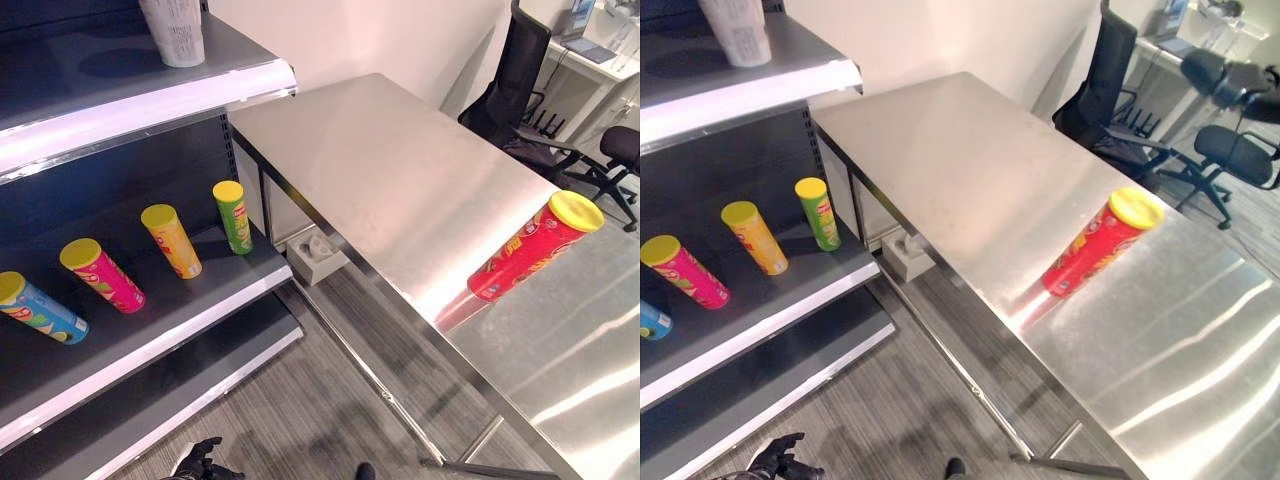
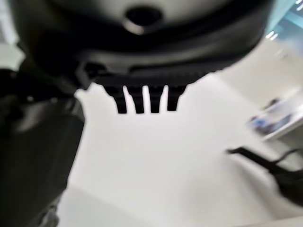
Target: Put the goods on the table back onto the shelves and tidy them up.
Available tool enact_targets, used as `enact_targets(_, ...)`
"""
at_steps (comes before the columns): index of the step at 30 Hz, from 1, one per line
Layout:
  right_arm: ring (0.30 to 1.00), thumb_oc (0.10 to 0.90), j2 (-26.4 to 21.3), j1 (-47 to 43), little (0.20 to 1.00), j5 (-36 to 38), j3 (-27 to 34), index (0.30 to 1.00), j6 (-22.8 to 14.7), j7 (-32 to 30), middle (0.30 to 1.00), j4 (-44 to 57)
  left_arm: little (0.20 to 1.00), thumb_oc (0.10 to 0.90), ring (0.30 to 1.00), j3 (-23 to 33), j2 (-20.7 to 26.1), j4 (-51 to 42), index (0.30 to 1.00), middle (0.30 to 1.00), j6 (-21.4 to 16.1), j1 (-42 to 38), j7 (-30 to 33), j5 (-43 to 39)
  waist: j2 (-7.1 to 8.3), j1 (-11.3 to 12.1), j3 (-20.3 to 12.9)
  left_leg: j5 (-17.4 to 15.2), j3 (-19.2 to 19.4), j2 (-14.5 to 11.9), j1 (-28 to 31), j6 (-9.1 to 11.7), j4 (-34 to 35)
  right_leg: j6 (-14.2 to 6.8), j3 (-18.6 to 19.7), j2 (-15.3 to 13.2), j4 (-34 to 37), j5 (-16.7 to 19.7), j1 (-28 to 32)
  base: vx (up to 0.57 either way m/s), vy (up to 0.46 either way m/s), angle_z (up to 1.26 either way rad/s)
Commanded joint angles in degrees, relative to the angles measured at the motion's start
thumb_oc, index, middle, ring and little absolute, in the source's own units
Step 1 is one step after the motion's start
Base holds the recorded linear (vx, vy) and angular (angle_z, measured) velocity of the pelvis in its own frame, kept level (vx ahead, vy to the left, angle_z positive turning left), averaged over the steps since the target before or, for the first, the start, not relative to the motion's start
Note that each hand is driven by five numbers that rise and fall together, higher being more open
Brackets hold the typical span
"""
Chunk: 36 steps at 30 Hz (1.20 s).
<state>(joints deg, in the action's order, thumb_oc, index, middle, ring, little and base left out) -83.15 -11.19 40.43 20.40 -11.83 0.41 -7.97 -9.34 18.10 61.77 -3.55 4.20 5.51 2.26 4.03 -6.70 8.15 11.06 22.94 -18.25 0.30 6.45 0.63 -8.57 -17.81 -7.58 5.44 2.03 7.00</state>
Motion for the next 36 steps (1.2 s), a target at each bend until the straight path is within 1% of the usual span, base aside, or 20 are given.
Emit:
enact_targets(1, 0.900, 0.800, -3.27, -15.85, 0.900, 5.49, -4.96, 0.900, -4.84, -0.41, 0.900, -1.44, 0.900, 0.800, 0.900, -2.23, 5.60, 0.76, 0.900, 0.900, -1.33, -1.90, 0.84, -0.80, 4.92, 5.09, -1.10, -9.16, -17.22, 6.82, -1.55, 2.66, 1.64, -0.49, 7.16, 1.65, -0.44, -1.88, -4.80, 0.01, -0.028, -0.29)
enact_targets(2, 0.900, 0.800, -2.84, -17.09, 0.900, 6.06, -6.48, 0.900, -4.68, -0.12, 0.900, -1.36, 0.900, 0.800, 0.900, -2.10, 5.17, 0.55, 0.900, 0.900, -1.37, -1.65, 0.75, -1.49, 4.69, 4.96, -1.40, -9.78, -19.50, 7.78, -1.36, 2.35, 2.10, -0.41, 8.48, 1.94, -0.44, -1.46, -5.00, 0.05, 0.080, -1.16)
enact_targets(3, 0.900, 0.800, -2.32, -17.57, 0.900, 3.91, -8.77, 0.900, -4.34, -0.43, 0.900, -2.35, 0.900, 0.800, 0.900, -1.64, 4.55, 1.01, 0.900, 0.900, -1.50, -1.55, 0.60, -1.66, 4.15, 4.45, -1.98, -10.06, -19.23, 8.38, -0.05, 2.01, 3.84, -0.70, 9.65, 2.05, -0.44, -1.09, -5.24, 0.11, 0.175, -1.25)
enact_targets(4, 0.900, 0.800, -0.59, -17.13, 0.900, 3.68, -9.72, 0.900, -3.97, 0.15, 0.900, -2.33, 0.900, 0.800, 0.900, -1.26, 4.05, 1.55, 0.900, 0.900, -1.60, -0.22, 0.55, -1.44, 3.59, 4.12, -3.10, -10.64, -17.78, 8.64, 1.37, 1.57, 4.37, -1.03, 10.83, 1.84, -0.44, -0.76, -5.59, 0.12, 0.269, -1.26)
enact_targets(6, 0.900, 0.800, 1.65, -13.69, 0.900, 0.51, -11.20, 0.900, -2.19, 1.10, 0.900, -3.11, 0.900, 0.800, 0.900, -0.55, 3.85, 2.96, 0.900, 0.900, -1.64, 0.62, 0.29, -1.22, 3.10, 4.21, -3.35, -11.65, -16.33, 9.95, 3.09, 0.87, 4.37, -1.45, 12.79, 0.81, -0.44, 0.01, -5.70, 0.08, 0.262, -0.70)
enact_targets(9, 0.900, 0.800, 4.42, -9.44, 0.900, -2.54, -10.22, 0.900, -0.99, 1.35, 0.900, -3.63, 0.900, 0.800, 0.900, -0.39, 3.46, 3.63, 0.900, 0.900, -1.73, 1.00, 0.06, -0.24, 2.47, 4.17, -3.43, -12.33, -15.20, 10.69, 4.04, 0.28, 4.37, -1.89, 13.61, -0.17, -0.44, 0.26, -5.60, 0.03, 0.155, -0.53)
enact_targets(11, 0.900, 0.800, 4.70, -8.52, 0.900, -3.51, -9.83, 0.900, -0.76, 1.33, 0.900, -3.43, 0.900, 0.800, 0.900, -0.42, 3.46, 3.66, 0.900, 0.900, -1.69, 0.93, 0.04, -0.13, 2.46, 4.24, -3.37, -12.43, -15.01, 10.87, 4.08, 0.17, 4.37, -2.02, 13.72, -0.40, -0.44, 0.34, -5.65, 0.01, 0.082, -0.02)
enact_targets(13, 0.900, 0.800, 4.93, -5.84, 0.900, -5.18, -8.18, 0.900, -0.64, 1.34, 0.900, -3.14, 0.900, 0.800, 0.900, -0.36, 3.29, 3.87, 0.900, 0.900, -1.69, 0.94, 0.14, 0.25, 2.21, 3.89, -3.32, -12.68, -14.67, 11.35, 4.18, -0.09, 4.37, -2.34, 13.78, -1.06, -0.44, 0.58, -5.75, 0.01, 0.106, 0.02)
enact_targets(17, 0.900, 0.800, 5.58, -2.69, 0.900, -5.27, -6.98, 0.900, -0.19, 2.11, 0.900, -3.11, 0.900, 0.800, 0.900, -0.80, 3.03, 3.74, 0.900, 0.900, -1.74, 1.03, -0.10, 0.67, 2.21, 3.96, -3.33, -12.85, -14.57, 11.71, 4.25, -0.32, 4.37, -2.59, 13.66, -1.64, -0.44, 0.70, -5.76, 0.02, 0.054, 0.01)
enact_targets(18, 0.900, 0.800, 6.88, -1.70, 0.900, -5.78, -7.38, 0.900, 0.37, 2.33, 0.900, -2.88, 0.900, 0.800, 0.900, -1.32, 2.65, 3.48, 0.900, 0.900, -1.69, 1.08, -0.49, 0.92, 2.14, 4.07, -3.28, -12.97, -14.68, 11.85, 4.33, -0.46, 4.37, -2.68, 13.54, -1.86, -0.44, 0.81, -5.75, 0.00, 0.000, 0.00)
enact_targets(19, 0.900, 0.800, 6.88, -1.70, 0.900, -5.78, -7.38, 0.900, 0.37, 2.33, 0.900, -2.88, 0.900, 0.800, 0.900, -1.32, 2.65, 3.48, 0.900, 0.900, -1.69, 1.08, -0.49, 0.92, 2.14, 4.07, -3.28, -12.97, -14.68, 11.85, 4.33, -0.46, 4.37, -2.68, 13.54, -1.86, -0.44, 0.81, -5.75, 0.03, 0.025, 0.00)
enact_targets(21, 0.900, 0.800, 8.72, -1.18, 0.900, -6.03, -7.86, 0.900, 0.68, 2.26, 0.900, -2.89, 0.900, 0.800, 0.900, -1.95, 2.32, 3.04, 0.900, 0.900, -1.54, 1.11, -0.69, 1.02, 1.97, 4.34, -3.22, -12.99, -14.81, 11.84, 4.39, -0.51, 4.37, -2.73, 13.35, -1.98, -0.44, 0.71, -5.68, 0.01, 0.004, 0.02)
enact_targets(22, 0.900, 0.800, 9.74, -1.60, 0.900, -6.21, -8.69, 0.900, 0.77, 1.90, 0.900, -3.04, 0.900, 0.800, 0.900, -2.18, 2.22, 3.00, 0.900, 0.900, -1.42, 0.99, -0.68, 1.03, 1.95, 4.44, -3.22, -13.00, -14.83, 11.77, 4.41, -0.49, 4.37, -2.74, 13.14, -2.03, -0.44, 0.62, -5.59, 0.05, -0.019, 0.05)
enact_targets(23, 0.900, 0.800, 13.72, -2.34, 0.900, -5.80, -9.04, 0.900, 1.09, 0.84, 0.900, -4.10, 0.900, 0.800, 0.900, -2.97, 2.26, 2.93, 0.900, 0.900, -1.19, 0.83, -0.95, 1.75, 1.60, 4.94, -3.15, -12.98, -15.18, 11.59, 4.48, -0.46, 4.37, -2.67, 12.52, -2.10, -0.44, 0.24, -5.19, 0.05, -0.028, 0.09)
enact_targets(24, 0.900, 0.800, 14.39, -2.36, 0.900, -5.82, -8.85, 0.900, 1.15, 0.67, 0.900, -4.30, 0.900, 0.800, 0.900, -3.10, 2.44, 2.62, 0.900, 0.900, -1.13, 0.89, -1.04, 1.99, 1.50, 5.01, -3.12, -12.94, -15.26, 11.56, 4.48, -0.46, 4.37, -2.65, 12.34, -2.11, -0.44, 0.20, -5.11, 0.05, -0.032, 0.12)
enact_targets(27, 0.900, 0.800, 15.65, -4.46, 0.900, -8.38, -10.46, 0.900, 1.37, -1.35, 0.900, -5.72, 0.900, 0.800, 0.900, -3.45, 2.76, 2.37, 0.900, 0.900, -1.00, 0.62, -0.59, 2.06, 1.05, 5.65, -2.90, -12.72, -15.58, 11.57, 4.22, -0.44, 4.37, -2.56, 11.62, -2.27, -0.44, 0.09, -5.05, 0.02, -0.020, 0.09)
enact_targets(30, 0.900, 0.800, 16.35, -6.25, 0.900, -9.25, -11.47, 0.900, 1.30, -2.62, 0.900, -7.66, 0.900, 0.800, 0.900, -3.68, 2.95, 1.20, 0.900, 0.900, -0.88, 0.65, -0.19, 1.71, 0.63, 6.20, -2.76, -12.50, -16.41, 11.85, 3.79, -0.50, 4.37, -2.47, 10.92, -2.44, -0.44, -0.18, -4.72, 0.03, -0.024, 0.18)
enact_targets(36, 0.900, 0.800, 17.34, -8.22, 0.900, -9.85, -12.55, 0.900, 1.11, -3.66, 0.900, -8.80, 0.900, 0.800, 0.900, -3.84, 2.81, 1.20, 0.900, 0.900, -0.77, 0.66, 0.20, 1.53, 0.36, 6.82, -2.86, -12.36, -17.38, 12.12, 3.53, -0.51, 4.37, -2.45, 9.72, -2.69, -0.44, -0.49, -4.04, 0.02, -0.015, 0.14)
